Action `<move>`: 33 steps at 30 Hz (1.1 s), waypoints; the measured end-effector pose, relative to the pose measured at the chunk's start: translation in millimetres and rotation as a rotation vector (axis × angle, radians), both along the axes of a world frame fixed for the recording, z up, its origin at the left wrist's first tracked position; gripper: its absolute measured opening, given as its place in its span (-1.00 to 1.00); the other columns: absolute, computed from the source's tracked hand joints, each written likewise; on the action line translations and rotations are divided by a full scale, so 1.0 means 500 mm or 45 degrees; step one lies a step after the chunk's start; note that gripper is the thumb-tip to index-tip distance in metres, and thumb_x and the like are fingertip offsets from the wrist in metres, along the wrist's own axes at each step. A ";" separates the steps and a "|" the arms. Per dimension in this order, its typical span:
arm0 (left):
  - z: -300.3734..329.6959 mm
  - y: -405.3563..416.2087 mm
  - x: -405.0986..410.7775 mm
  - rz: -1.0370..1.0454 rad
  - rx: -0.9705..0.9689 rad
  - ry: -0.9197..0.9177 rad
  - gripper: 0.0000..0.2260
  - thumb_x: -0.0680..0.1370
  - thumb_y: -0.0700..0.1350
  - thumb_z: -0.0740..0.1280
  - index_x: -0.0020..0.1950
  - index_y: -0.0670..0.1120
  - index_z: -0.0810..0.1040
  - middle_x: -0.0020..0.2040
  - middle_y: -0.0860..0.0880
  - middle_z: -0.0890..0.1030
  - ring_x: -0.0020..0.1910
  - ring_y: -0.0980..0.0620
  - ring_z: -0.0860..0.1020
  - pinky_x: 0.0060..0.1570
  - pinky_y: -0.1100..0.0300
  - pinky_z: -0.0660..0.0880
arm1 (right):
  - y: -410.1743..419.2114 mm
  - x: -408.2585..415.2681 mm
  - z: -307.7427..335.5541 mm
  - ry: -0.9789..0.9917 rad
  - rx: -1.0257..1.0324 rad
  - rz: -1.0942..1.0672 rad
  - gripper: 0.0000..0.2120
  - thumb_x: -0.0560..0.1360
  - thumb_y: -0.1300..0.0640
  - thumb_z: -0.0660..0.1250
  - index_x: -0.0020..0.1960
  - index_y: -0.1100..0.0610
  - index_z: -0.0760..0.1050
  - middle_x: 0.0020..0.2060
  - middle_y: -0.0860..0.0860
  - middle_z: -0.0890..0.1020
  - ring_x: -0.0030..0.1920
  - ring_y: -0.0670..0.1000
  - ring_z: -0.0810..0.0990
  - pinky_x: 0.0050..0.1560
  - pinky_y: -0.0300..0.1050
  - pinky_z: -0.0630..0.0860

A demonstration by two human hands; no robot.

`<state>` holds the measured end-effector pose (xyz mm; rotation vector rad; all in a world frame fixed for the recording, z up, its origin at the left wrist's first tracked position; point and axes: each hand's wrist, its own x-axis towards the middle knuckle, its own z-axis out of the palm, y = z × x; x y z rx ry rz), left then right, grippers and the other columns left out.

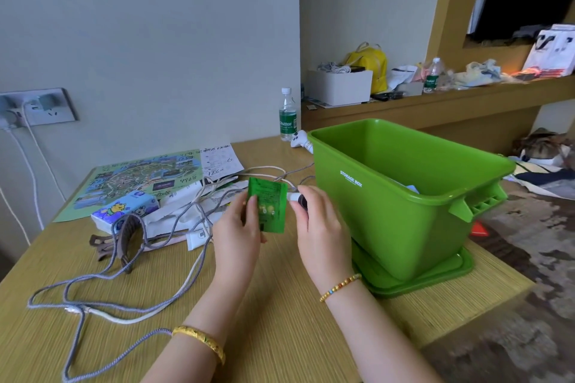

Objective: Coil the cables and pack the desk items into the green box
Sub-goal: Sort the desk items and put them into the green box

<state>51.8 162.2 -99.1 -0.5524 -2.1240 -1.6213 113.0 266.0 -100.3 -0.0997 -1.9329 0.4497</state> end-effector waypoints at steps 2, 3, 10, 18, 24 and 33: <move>0.022 0.005 0.008 -0.043 0.164 -0.099 -0.76 0.60 -0.17 0.18 0.21 0.11 0.35 -0.36 0.04 0.57 -0.56 0.09 0.53 -0.52 0.21 0.47 | -0.006 0.015 0.025 0.090 0.024 0.037 -0.79 0.53 0.18 0.20 0.08 0.26 0.50 0.01 0.13 0.62 0.01 0.10 0.62 0.03 -0.10 0.51; 0.038 0.008 0.012 -0.081 0.232 -0.112 -0.72 0.59 -0.19 0.18 0.22 0.13 0.29 -0.32 0.02 0.59 -0.54 0.05 0.56 -0.53 0.18 0.50 | -0.006 0.024 0.042 0.113 0.036 0.038 -0.79 0.53 0.19 0.20 0.09 0.27 0.51 0.04 0.14 0.61 0.04 0.11 0.62 0.06 -0.07 0.52; 0.164 0.081 0.047 -0.181 0.150 0.064 -0.88 0.57 -0.14 0.19 0.07 0.04 0.43 -0.36 -0.01 0.46 -0.40 -0.01 0.52 -0.25 -0.06 0.56 | 0.053 0.117 0.217 0.028 0.026 -0.186 -0.70 0.50 0.38 0.25 0.22 0.23 0.44 0.21 0.12 0.52 0.13 0.14 0.55 0.00 -0.05 0.51; 0.238 0.227 0.086 -0.470 -0.473 0.039 -0.64 0.62 0.06 0.07 0.29 -0.08 0.44 0.17 -0.08 0.57 0.12 -0.01 0.49 0.02 0.22 0.32 | 0.200 0.174 0.279 -0.510 -0.044 -0.560 -0.79 0.53 0.32 0.21 0.15 0.23 0.45 0.06 0.17 0.54 0.00 0.19 0.53 -0.20 -0.09 0.32; 0.232 0.274 0.100 -0.259 -1.209 0.022 -0.55 0.60 0.18 -0.06 0.11 0.01 0.56 0.35 -0.12 0.42 0.42 -0.20 0.18 0.36 -0.36 -0.14 | 0.240 0.194 0.269 -0.889 -0.089 -0.623 -0.67 0.58 0.16 0.17 -0.35 0.13 0.23 -0.11 0.21 0.58 -0.23 0.15 0.40 -0.27 -0.09 0.28; 0.147 0.148 0.047 -0.046 -0.740 0.184 -0.73 0.56 -0.03 0.19 0.22 0.02 0.53 0.40 -0.11 0.38 0.42 -0.13 0.22 0.41 -0.17 0.06 | 0.097 0.127 0.245 -0.470 0.219 -0.365 -0.77 0.58 0.15 0.13 0.10 0.13 0.53 0.06 0.07 0.60 0.15 0.13 0.48 0.39 0.11 0.14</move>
